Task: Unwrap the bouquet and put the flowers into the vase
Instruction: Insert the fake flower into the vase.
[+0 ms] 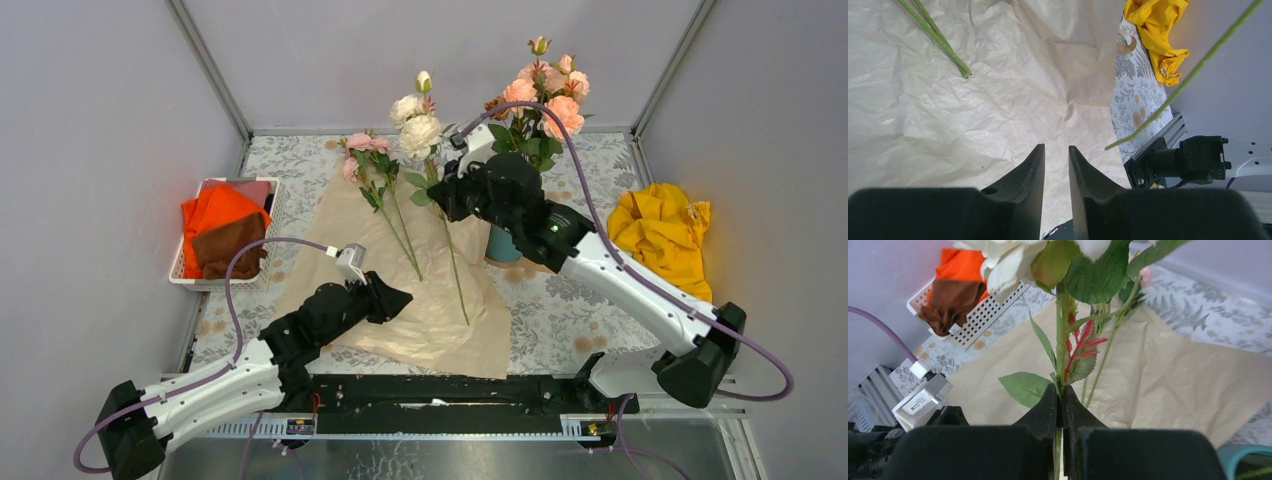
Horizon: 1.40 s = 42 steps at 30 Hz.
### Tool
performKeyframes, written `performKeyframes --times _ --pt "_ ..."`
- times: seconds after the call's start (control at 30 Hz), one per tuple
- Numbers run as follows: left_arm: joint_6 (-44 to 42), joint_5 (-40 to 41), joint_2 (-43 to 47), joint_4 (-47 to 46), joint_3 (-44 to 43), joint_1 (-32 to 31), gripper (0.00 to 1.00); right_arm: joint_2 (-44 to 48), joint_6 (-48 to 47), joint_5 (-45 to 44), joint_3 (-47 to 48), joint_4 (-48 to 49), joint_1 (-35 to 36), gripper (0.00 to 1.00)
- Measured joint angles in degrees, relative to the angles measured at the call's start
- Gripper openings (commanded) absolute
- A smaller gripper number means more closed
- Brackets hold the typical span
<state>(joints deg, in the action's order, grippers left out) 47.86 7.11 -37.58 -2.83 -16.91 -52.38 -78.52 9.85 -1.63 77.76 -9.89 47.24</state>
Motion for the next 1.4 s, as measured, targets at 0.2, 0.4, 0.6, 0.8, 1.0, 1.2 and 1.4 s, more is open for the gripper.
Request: performKeyframes --times 0.2,0.4,0.6,0.8,1.0,1.2,1.4 --pt "0.00 0.00 -0.02 0.00 0.00 -0.02 0.28 7.85 -4.24 -5.11 -2.54 2.10 -0.04 0.00" --pt "0.11 0.00 -0.52 -0.02 0.00 -0.02 0.28 15.50 -8.44 -10.49 -6.01 6.56 -0.07 0.00" --pt "0.28 0.00 -1.57 -0.07 0.02 -0.02 0.28 21.18 -12.33 -15.54 -10.16 12.02 -0.07 0.00" --pt "0.33 0.00 -2.21 -0.15 0.00 -0.02 0.29 24.92 -16.44 -20.74 -12.00 16.61 -0.07 0.00" --pt "0.33 -0.02 -2.64 -0.15 0.02 -0.02 0.29 27.41 -20.06 -24.50 -12.94 21.35 -0.07 0.00" --pt "0.35 -0.02 -2.82 -0.20 0.02 -0.02 0.29 26.53 -24.70 -28.02 -12.76 26.12 -0.07 0.00" --pt "0.33 -0.02 -3.13 -0.17 0.02 -0.02 0.29 22.77 -29.03 -31.04 -12.02 30.51 -0.09 0.00"
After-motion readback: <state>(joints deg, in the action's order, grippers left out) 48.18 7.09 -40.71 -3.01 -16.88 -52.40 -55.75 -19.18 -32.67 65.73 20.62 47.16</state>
